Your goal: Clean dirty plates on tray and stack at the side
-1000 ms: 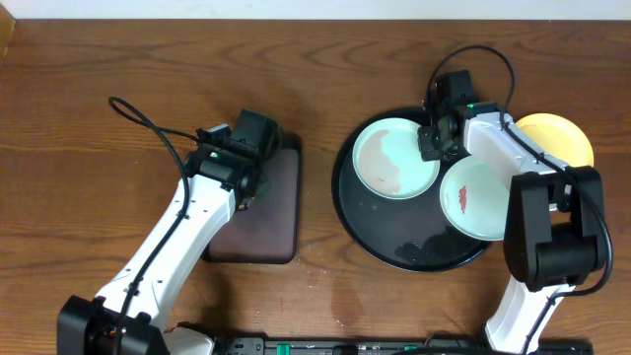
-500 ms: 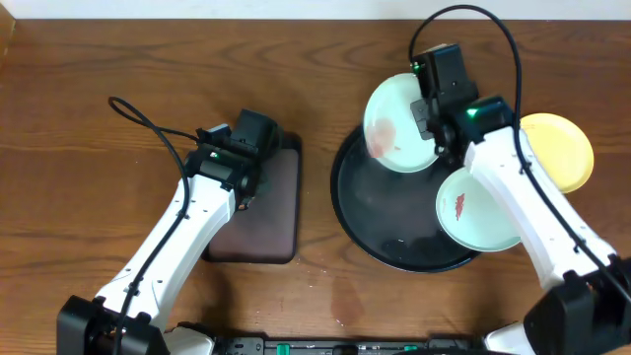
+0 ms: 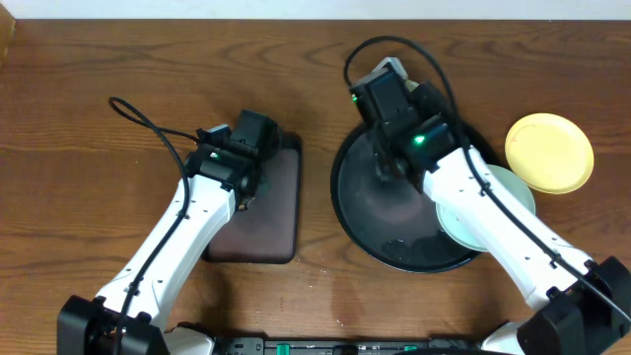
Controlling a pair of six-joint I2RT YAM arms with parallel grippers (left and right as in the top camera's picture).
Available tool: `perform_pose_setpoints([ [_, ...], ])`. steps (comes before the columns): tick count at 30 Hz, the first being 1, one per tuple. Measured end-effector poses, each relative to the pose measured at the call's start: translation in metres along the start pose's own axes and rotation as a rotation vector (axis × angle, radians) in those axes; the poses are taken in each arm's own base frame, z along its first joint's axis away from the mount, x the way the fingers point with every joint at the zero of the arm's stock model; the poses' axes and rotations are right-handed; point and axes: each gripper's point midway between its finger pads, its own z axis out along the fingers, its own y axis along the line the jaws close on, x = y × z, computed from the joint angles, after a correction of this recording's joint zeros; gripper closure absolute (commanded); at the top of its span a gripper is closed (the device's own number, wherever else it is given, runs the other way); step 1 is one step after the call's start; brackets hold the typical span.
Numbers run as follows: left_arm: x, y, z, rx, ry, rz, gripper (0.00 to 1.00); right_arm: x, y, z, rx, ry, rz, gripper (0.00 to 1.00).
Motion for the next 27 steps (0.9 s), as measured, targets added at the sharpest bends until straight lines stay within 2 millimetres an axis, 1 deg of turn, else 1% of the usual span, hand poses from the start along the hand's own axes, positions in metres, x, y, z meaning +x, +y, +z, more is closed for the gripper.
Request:
perform_pose_setpoints([
  [3,0.005,0.002,0.004,-0.008,0.009,0.004,0.92,-0.002,-0.005,-0.006,0.053,0.002,-0.046,0.99],
  [8,0.010,0.004,0.008,-0.014,0.024,0.009,0.92,-0.002,-0.012,-0.010,0.105,0.011,-0.104,0.99],
  [12,0.009,0.001,0.008,0.000,0.023,0.005,0.92,-0.003,-0.022,-0.012,0.163,0.021,-0.102,0.99],
  [17,0.009,-0.002,0.008,0.015,0.023,0.001,0.92,-0.002,-0.025,-0.012,0.181,0.028,-0.094,0.99],
  [19,0.009,-0.002,0.008,0.015,0.023,0.002,0.92,-0.003,-0.021,-0.011,0.156,0.018,-0.079,0.99],
  [22,0.009,-0.002,0.008,0.017,0.024,0.002,0.92,-0.003,-0.005,-0.004,0.046,-0.003,-0.036,0.99],
  [24,0.009,-0.002,0.008,0.017,0.024,0.001,0.92,0.003,0.006,0.006,-0.061,0.002,0.029,0.99],
  [27,0.010,-0.002,0.008,0.019,0.028,0.002,0.93,0.018,0.012,0.026,-0.191,0.046,0.179,0.99],
])
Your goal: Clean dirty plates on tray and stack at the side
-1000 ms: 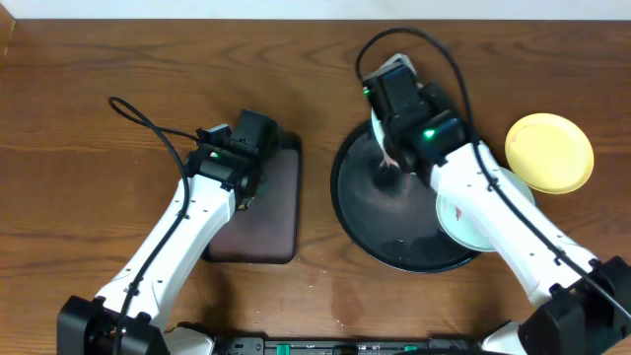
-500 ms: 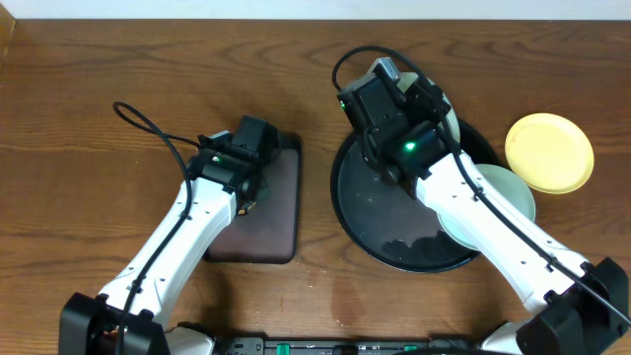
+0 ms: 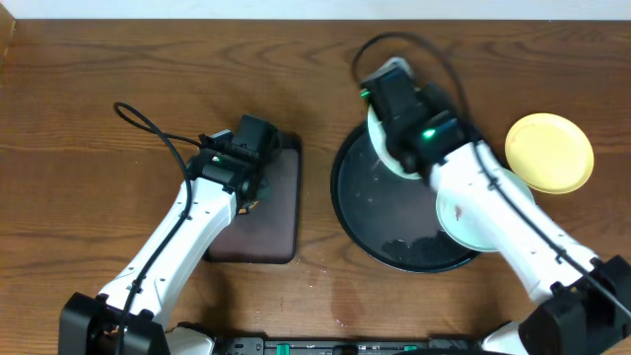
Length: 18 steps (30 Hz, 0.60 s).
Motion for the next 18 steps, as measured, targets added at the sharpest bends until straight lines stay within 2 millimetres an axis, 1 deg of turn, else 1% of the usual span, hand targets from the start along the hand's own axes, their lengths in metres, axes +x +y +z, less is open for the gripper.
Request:
perform_pose_setpoints([
  [3,0.002,-0.005,0.000,0.024,0.015,-0.001,0.92,0.019,-0.007,0.029,-0.124,0.058,0.180,0.99],
  [5,0.002,-0.014,0.000,0.072,0.021,0.008,0.93,0.036,-0.005,0.050,-0.207,0.101,0.274,0.99],
  [6,0.001,-0.022,-0.001,0.112,0.021,0.021,0.93,0.044,-0.001,0.061,-0.264,0.119,0.322,0.99],
  [7,0.000,-0.027,-0.001,0.137,0.019,0.031,0.92,0.054,0.005,0.073,-0.312,0.141,0.361,0.99],
  [9,-0.001,-0.045,-0.004,0.227,0.024,0.067,0.92,0.070,0.017,0.088,-0.382,0.176,0.407,0.99],
  [10,-0.001,-0.054,-0.006,0.272,0.029,0.087,0.92,0.080,0.026,0.098,-0.423,0.201,0.430,0.99],
  [12,0.001,-0.069,-0.011,0.356,0.044,0.119,0.92,0.096,0.045,0.109,-0.491,0.237,0.459,0.99],
  [15,0.003,-0.086,-0.018,0.454,0.058,0.148,0.92,0.112,0.074,0.119,-0.589,0.272,0.483,0.99],
  [18,0.006,-0.101,-0.025,0.527,0.062,0.176,0.93,0.117,0.091,0.121,-0.647,0.272,0.494,0.99],
])
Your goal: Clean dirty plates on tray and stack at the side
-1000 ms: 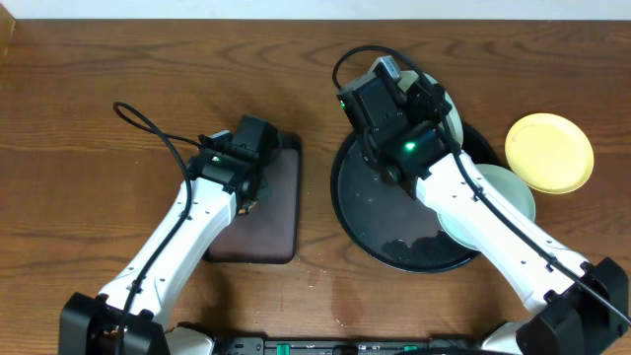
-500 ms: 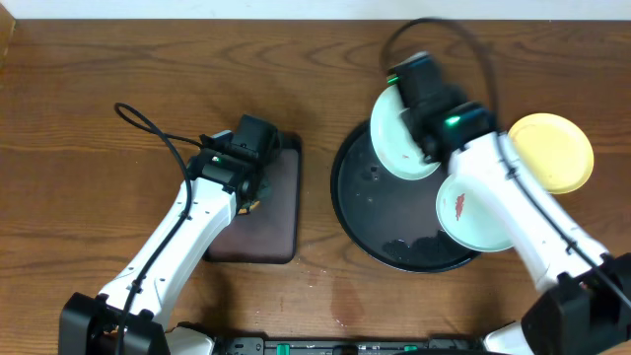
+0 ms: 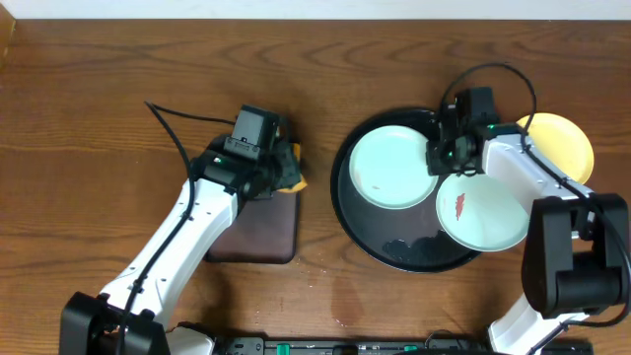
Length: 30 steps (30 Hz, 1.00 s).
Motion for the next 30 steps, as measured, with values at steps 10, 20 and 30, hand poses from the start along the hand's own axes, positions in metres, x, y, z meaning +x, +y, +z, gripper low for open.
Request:
perform_pose_setpoints([
  [10,0.012,-0.072,0.015,0.180,-0.019,0.074,0.92,0.002,0.009,0.010,-0.051,-0.038,-0.003,0.99],
  [20,0.030,-0.130,0.087,0.282,-0.037,0.048,0.92,0.002,0.009,0.011,-0.051,-0.041,-0.001,0.99],
  [30,0.029,-0.149,0.103,0.222,-0.223,0.049,0.92,0.001,0.009,0.011,-0.051,-0.046,-0.001,0.99],
])
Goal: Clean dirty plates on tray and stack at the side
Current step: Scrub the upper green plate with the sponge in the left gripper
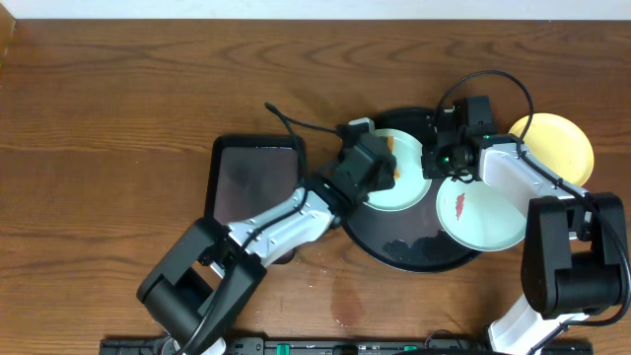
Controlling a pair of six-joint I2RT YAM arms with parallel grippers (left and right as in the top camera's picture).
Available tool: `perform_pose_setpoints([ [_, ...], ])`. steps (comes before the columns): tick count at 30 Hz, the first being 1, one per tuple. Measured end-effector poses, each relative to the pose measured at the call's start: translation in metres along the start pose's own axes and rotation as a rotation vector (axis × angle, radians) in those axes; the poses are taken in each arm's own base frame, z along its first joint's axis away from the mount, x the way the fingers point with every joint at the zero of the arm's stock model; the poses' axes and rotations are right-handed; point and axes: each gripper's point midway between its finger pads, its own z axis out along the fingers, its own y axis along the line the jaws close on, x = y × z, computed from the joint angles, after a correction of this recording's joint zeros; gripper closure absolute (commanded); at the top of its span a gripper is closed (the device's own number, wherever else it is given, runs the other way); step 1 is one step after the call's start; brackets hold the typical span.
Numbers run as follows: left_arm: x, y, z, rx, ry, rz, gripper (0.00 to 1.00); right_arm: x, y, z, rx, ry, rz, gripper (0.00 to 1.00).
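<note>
A pale green plate lies in the left half of the round black tray. My left gripper reaches over its upper left part, shut on an orange-yellow sponge that rests on the plate. At the plate's right rim is my right gripper, apparently shut on the rim. A second pale green plate with a red smear overlaps the tray's right edge. A yellow plate sits on the table to the right.
A dark brown rectangular mat lies left of the tray, with the left arm crossing its lower right corner. The right arm's cable loops above the tray. The wooden table extends to the left and back.
My left gripper has gone from the brown mat's top right corner to the tray, and the sponge it holds is now on the left green plate. The right gripper stays at that plate's rim.
First my left gripper hovered at the mat while the right arm stretched over the tray's left half. Then a green plate showed under the right gripper at the tray's back. Later that plate lay flat in the tray, and the left gripper held the sponge, now on the plate.
</note>
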Motion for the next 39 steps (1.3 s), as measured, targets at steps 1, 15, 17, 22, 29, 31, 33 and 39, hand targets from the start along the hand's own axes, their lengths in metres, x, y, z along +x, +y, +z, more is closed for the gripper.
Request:
perform_pose_setpoints([
  [1,0.001,-0.001,0.000,-0.009,-0.011,0.006,0.92,0.000,0.000,0.000,0.000,0.000,0.000,0.99],
  [15,0.024,0.037,0.030,-0.166,-0.037,0.047,0.92,0.000,0.000,0.000,0.000,0.000,0.000,0.99],
  [17,0.024,0.039,0.030,-0.174,-0.039,0.048,0.92,0.000,0.000,0.000,0.000,0.000,0.000,0.99],
  [22,0.020,0.047,0.028,-0.219,-0.058,0.085,0.92,0.000,0.000,0.000,0.000,0.001,0.000,0.99],
  [29,0.012,0.041,0.020,-0.211,-0.080,0.116,0.92,0.000,0.000,0.000,0.000,0.000,0.000,0.99],
  [31,0.013,0.032,0.017,-0.179,-0.067,0.105,0.92,0.000,0.000,0.000,0.000,0.000,0.000,0.99],
  [33,0.020,0.025,0.016,-0.151,-0.048,0.091,0.92,0.000,0.000,0.000,0.000,0.000,0.000,0.99],
  [39,0.048,0.003,0.014,-0.096,0.009,0.088,0.92,0.000,0.000,0.000,0.000,0.000,0.000,0.99],
])
